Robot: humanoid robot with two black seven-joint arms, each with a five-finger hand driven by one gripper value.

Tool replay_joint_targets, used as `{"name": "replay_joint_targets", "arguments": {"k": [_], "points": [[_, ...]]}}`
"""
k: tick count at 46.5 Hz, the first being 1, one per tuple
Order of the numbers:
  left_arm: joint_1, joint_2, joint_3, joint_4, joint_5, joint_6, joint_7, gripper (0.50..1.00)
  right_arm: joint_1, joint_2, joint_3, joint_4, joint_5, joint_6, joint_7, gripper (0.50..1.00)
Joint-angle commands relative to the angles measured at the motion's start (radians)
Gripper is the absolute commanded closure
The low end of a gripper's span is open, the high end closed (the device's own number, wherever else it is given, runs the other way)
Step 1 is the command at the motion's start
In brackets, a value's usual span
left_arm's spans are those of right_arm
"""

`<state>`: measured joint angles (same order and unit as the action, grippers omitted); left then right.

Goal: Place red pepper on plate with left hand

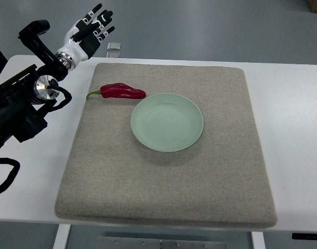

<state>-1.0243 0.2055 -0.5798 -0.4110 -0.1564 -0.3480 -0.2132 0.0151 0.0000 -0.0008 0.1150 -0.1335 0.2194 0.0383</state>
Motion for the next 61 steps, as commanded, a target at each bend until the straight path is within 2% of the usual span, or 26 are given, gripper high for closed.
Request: {"name": "replay_joint_targets", "arguments": {"k": [1, 8, 61], "points": [[0.001, 0.000, 0.000, 0.000, 0.000, 0.000, 0.000, 0.508, 0.000, 0.000, 0.001, 0.000, 0.000, 0.000, 0.000, 0.572], [0.001, 0.000, 0.000, 0.001, 0.000, 0.001, -0.018, 0.506, 0.000, 0.000, 0.001, 0.000, 0.000, 0.000, 0.000, 0.572], [-0.008, 0.006, -0.003, 0.000, -0.009, 0.015, -0.020, 0.508, 0.000, 0.000, -0.001, 0.000, 0.000, 0.000, 0.000, 0.570]]}}
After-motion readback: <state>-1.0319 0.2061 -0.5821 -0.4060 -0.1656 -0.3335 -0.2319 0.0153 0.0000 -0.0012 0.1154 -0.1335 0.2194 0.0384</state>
